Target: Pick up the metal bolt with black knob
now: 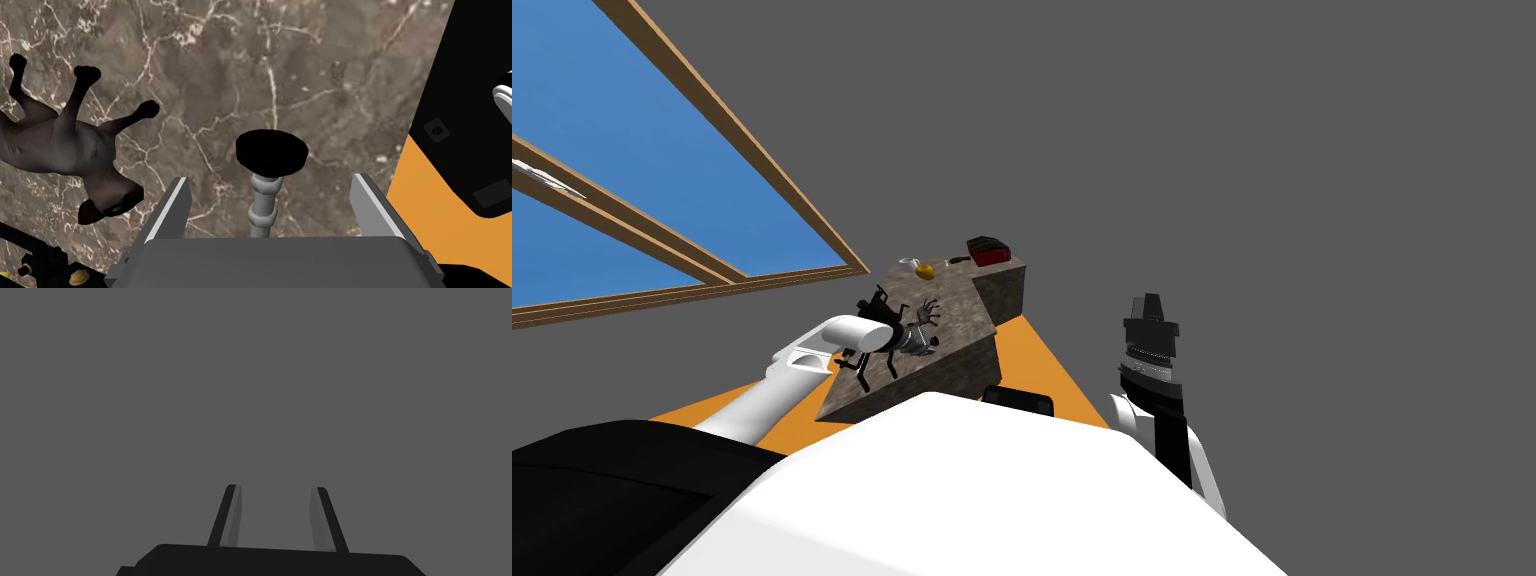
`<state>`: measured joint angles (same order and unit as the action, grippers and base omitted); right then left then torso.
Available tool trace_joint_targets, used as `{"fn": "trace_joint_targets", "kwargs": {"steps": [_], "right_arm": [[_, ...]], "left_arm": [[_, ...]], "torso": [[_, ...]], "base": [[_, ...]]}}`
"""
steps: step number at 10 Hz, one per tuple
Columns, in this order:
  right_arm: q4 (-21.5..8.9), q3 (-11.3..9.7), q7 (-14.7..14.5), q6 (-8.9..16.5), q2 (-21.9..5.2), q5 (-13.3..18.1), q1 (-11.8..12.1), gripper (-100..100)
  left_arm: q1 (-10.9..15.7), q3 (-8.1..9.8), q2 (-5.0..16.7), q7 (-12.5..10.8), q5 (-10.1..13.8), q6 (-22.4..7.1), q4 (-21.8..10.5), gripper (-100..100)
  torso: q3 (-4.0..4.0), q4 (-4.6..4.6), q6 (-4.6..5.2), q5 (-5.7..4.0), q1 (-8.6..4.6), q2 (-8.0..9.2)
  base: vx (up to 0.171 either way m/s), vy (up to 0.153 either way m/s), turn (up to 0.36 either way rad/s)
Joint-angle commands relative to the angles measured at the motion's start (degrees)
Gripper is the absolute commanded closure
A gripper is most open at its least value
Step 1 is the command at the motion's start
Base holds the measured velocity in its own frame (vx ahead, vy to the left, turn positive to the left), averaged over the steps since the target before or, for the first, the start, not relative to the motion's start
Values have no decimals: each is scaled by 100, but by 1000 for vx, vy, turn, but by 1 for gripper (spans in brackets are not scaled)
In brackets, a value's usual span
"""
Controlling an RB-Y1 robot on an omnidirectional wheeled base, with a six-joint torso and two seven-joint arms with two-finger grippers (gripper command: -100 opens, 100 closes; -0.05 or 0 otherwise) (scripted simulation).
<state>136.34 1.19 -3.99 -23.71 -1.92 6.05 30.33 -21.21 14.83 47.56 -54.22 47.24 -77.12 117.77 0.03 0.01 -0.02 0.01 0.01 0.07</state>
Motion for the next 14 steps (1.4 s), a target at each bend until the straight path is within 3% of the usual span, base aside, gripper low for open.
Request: {"fn": "trace_joint_targets", "kwargs": {"steps": [1, 2, 3, 4, 5, 6, 7, 8, 9, 10, 11, 12, 13, 14], "right_arm": [[0, 0, 0, 0, 0, 0, 0, 0], [0, 0, 0, 0, 0, 0, 0, 0], [0, 0, 0, 0, 0, 0, 0, 0], [0, 0, 0, 0, 0, 0, 0, 0], [0, 0, 0, 0, 0, 0, 0, 0], [0, 0, 0, 0, 0, 0, 0, 0], [0, 0, 0, 0, 0, 0, 0, 0], [0, 0, 0, 0, 0, 0, 0, 0], [0, 0, 0, 0, 0, 0, 0, 0], [0, 0, 0, 0, 0, 0, 0, 0], [0, 0, 0, 0, 0, 0, 0, 0], [0, 0, 0, 0, 0, 0, 0, 0], [0, 0, 0, 0, 0, 0, 0, 0], [0, 0, 0, 0, 0, 0, 0, 0]], "left_arm": [[0, 0, 0, 0, 0, 0, 0, 0], [-107, -135, 236, -203, 44, 264, -21, -100], [-216, -271, 418, -376, 88, 404, -42, -100], [-216, -271, 473, -406, 88, 526, -42, -100], [-324, -407, 705, -610, 133, 707, -63, -100], [-324, -407, 709, -610, 133, 787, -63, -100], [-432, -542, 945, -813, 178, 996, -85, -100], [-432, -542, 945, -813, 178, 1049, -85, -100], [-541, -678, 1182, -1016, 222, 1271, -106, -100], [-541, -678, 1182, -1016, 222, 1311, -106, -100], [-649, -814, 1418, -1220, 267, 1537, -127, -100], [-649, -814, 1418, -1220, 267, 1573, -127, -100], [-757, -950, 1654, -1423, 311, 1801, -148, -100], [-757, -950, 1654, -1423, 311, 1835, -148, -100]], "torso": [[0, 0, 0, 0, 0, 0], [0, 0, 0, 0, -1, 0], [0, 0, 2, -1, -2, 0], [0, 0, 1, -1, -1, 0], [1, 0, 0, 0, 0, 1], [0, 0, 1, -1, -1, 0], [0, 0, 0, 0, -1, 0], [0, 0, 1, -1, -1, 0], [0, 0, 0, 0, -1, 0], [0, 0, 1, -1, -1, 0], [0, 0, 0, 0, -1, 0], [0, 0, 1, -1, -1, -1], [0, 0, 0, 0, -1, 0], [0, 0, 1, 0, -2, -1]], "base": [[0, 0, 0], [0, -1, -76], [1, 2, -87], [-2, 3, -18], [0, 0, -54], [0, 2, -26], [1, 0, -58], [-1, 2, -30], [1, 0, -61], [-1, 2, -29], [2, 0, -56], [0, 2, -24], [1, 0, -67], [2, 2, -32]]}}
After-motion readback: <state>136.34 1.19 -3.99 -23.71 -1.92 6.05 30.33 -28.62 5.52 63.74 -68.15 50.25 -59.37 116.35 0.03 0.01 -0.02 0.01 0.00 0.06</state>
